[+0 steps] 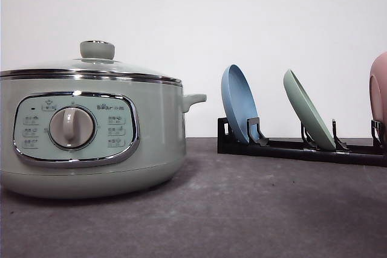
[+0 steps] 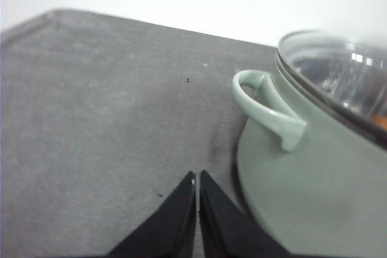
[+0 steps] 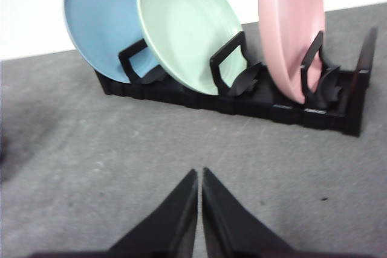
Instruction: Transfer potato from steamer to green plate
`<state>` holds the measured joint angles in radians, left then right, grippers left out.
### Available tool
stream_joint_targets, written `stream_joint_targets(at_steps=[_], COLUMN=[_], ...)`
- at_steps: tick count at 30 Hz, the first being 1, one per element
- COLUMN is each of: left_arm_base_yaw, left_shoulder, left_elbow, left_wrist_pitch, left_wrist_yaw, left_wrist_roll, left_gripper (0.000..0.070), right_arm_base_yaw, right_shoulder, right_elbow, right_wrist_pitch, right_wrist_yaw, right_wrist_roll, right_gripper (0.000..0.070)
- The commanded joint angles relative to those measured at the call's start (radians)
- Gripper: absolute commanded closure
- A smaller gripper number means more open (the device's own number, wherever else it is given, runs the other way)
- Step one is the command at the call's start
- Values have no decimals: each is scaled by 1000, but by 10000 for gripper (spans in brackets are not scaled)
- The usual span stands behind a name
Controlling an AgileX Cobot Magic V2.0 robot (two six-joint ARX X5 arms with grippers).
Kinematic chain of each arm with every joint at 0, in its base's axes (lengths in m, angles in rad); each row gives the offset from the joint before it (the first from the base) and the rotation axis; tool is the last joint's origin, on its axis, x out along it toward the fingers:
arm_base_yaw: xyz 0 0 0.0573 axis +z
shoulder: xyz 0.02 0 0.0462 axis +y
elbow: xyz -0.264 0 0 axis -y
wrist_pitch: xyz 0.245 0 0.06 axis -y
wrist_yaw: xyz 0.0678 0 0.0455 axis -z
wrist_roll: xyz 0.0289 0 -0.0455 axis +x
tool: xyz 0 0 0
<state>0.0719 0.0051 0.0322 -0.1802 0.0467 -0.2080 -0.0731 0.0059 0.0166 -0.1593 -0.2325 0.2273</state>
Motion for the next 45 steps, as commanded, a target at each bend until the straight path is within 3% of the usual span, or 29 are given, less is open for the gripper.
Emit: stream_joint_targets(at_steps=[1,6,13,22,29,41,45], left_arm_base_yaw=[2,1,1,0,0,-13,-57], left_shoulder=[-2,-2,1,79,245,562,632], left_elbow=[-20,-7,90,303,518,830,902], left_wrist_pitch=[-7,-9,-41,-82,-172,-448,-525], left_wrist_yaw=[-2,9,43,62,119,376,408], left_wrist_roll=[-140,-227,-282,-258,-130,72,101], left_gripper=[700,700,699,698,698,698,699], right_arm_base_yaw=[0,0,-2,-2,-1,-1,1], right_shoulder=[-2,-2,-2,25,151,493,605], right_elbow=[-4,-1,77,284,468,822,925], right_wrist_pitch=[-3,2,0,-7,-82,-416,-542], right_wrist_yaw=[-3,-13,-21,-3,-13,-197,-258], right_wrist_roll=[89,149,204,197,114,-114,-183], right_gripper=[700,700,700,700,700,700,700])
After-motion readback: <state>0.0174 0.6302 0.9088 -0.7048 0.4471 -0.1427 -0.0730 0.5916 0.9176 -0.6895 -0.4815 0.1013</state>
